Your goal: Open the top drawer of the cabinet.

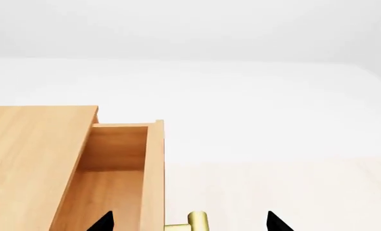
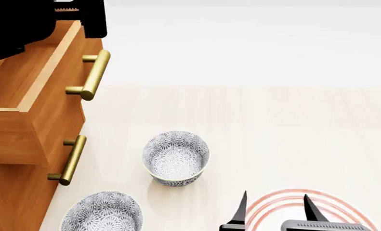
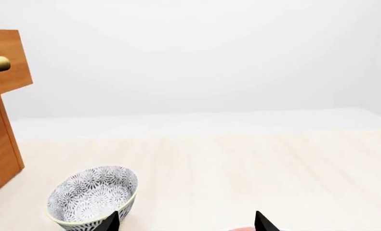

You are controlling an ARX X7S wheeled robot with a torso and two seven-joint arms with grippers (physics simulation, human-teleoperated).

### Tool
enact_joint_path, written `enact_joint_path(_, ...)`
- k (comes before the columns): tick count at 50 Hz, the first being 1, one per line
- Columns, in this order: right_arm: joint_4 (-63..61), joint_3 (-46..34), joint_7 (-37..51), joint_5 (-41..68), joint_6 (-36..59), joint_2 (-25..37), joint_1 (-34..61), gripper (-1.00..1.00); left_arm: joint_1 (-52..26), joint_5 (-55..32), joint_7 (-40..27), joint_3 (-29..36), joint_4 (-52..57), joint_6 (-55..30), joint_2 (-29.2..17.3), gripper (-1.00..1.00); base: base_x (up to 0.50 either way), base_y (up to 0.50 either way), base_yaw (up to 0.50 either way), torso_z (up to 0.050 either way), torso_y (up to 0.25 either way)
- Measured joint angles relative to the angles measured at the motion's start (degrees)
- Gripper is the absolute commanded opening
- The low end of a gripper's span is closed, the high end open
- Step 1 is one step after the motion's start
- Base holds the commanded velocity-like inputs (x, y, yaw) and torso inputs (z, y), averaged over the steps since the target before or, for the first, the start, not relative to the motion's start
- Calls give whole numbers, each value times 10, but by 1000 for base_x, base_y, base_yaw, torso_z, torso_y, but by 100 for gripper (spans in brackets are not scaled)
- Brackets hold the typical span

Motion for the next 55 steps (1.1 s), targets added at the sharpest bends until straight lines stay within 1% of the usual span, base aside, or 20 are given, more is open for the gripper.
enact_joint_path(22, 0, -5, 4, 1, 0, 2, 1, 100, -8, -7, 46, -2, -142, 64, 2, 100, 0, 0, 0, 0, 0)
enact_joint_path(37, 4, -3, 3, 5, -7, 4, -2, 100, -1, 5, 64, -25, -170, 67, 11, 100, 0, 0, 0, 0, 0)
enact_joint_path(45, 6, -4, 3, 6, -8, 5, -3, 100, -2, 25, 65, -36, -172, 67, 19, 100, 0, 0, 0, 0, 0)
enact_joint_path(49, 7, -5, 3, 6, -9, 6, -2, 100, 2, 16, 59, -24, -163, 64, 22, 100, 0, 0, 0, 0, 0)
enact_joint_path(55, 7, -6, 3, 7, -10, 7, -4, 100, 12, -38, 34, 28, -139, 58, 25, 100, 0, 0, 0, 0, 0)
